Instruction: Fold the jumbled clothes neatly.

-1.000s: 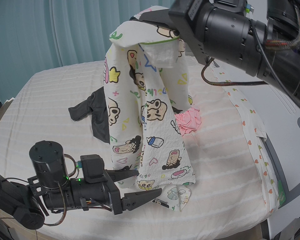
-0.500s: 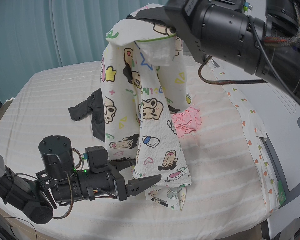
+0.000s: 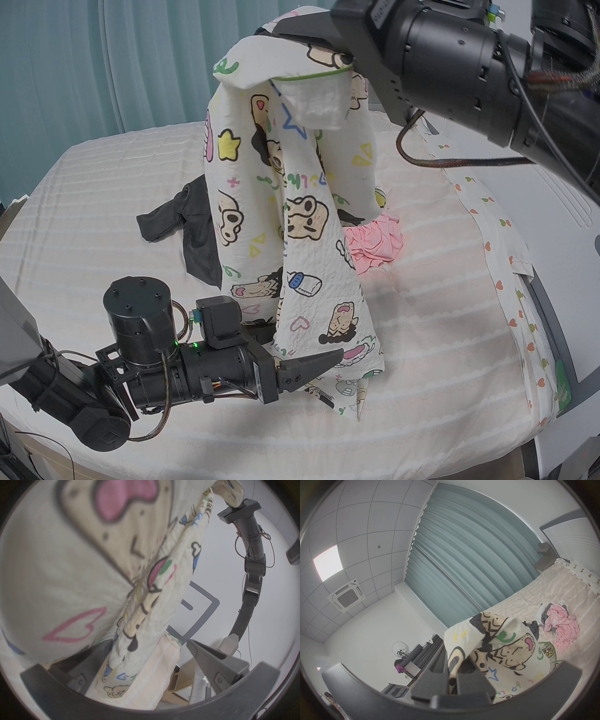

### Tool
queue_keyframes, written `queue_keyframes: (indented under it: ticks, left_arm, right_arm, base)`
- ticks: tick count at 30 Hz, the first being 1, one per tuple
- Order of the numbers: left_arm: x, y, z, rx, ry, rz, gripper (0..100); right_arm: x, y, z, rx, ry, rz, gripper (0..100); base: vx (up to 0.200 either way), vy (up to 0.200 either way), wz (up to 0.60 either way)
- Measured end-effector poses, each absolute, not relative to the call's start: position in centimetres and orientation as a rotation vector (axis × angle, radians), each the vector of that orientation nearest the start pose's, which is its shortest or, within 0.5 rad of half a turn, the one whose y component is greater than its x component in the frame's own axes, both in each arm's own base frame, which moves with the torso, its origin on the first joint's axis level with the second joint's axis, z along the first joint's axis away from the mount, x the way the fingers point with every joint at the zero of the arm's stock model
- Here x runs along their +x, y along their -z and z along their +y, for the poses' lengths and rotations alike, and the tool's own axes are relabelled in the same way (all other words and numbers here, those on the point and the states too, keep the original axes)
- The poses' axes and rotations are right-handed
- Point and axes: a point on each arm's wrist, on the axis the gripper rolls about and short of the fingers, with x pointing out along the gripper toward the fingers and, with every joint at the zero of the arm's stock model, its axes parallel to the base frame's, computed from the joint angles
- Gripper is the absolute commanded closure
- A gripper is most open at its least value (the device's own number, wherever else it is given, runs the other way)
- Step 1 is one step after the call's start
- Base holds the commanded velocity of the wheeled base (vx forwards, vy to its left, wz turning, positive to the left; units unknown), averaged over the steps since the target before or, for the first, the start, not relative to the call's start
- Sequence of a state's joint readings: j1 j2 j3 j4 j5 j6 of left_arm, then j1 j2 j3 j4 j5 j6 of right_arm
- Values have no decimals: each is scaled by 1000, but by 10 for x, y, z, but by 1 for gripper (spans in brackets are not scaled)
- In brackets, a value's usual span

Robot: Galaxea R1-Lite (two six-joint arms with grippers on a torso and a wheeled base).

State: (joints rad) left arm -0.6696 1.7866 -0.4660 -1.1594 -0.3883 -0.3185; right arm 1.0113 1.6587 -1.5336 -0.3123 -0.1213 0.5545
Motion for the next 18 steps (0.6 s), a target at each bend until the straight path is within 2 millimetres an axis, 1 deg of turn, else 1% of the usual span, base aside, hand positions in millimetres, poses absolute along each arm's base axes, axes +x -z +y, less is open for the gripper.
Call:
queue_keyframes:
  ticks: [4, 9, 13, 18]
  left_arm:
    - [213, -122, -182, -279, 1018, 360, 100]
    - [213, -120, -182, -351, 1002, 407, 100]
    - [212, -126, -182, -419, 998, 412, 100]
    - [204, -141, -178, -495, 999, 393, 100]
  right_arm:
    - [168, -372, 259, 622, -907, 81, 100]
    - [174, -374, 253, 625, -884, 68, 100]
    - [186, -374, 241, 627, -831, 49, 100]
    - [207, -375, 219, 645, -743, 28, 100]
  base:
    - [0, 0, 0]
    - [0, 0, 0]
    - [0, 0, 0]
    - [0, 0, 0]
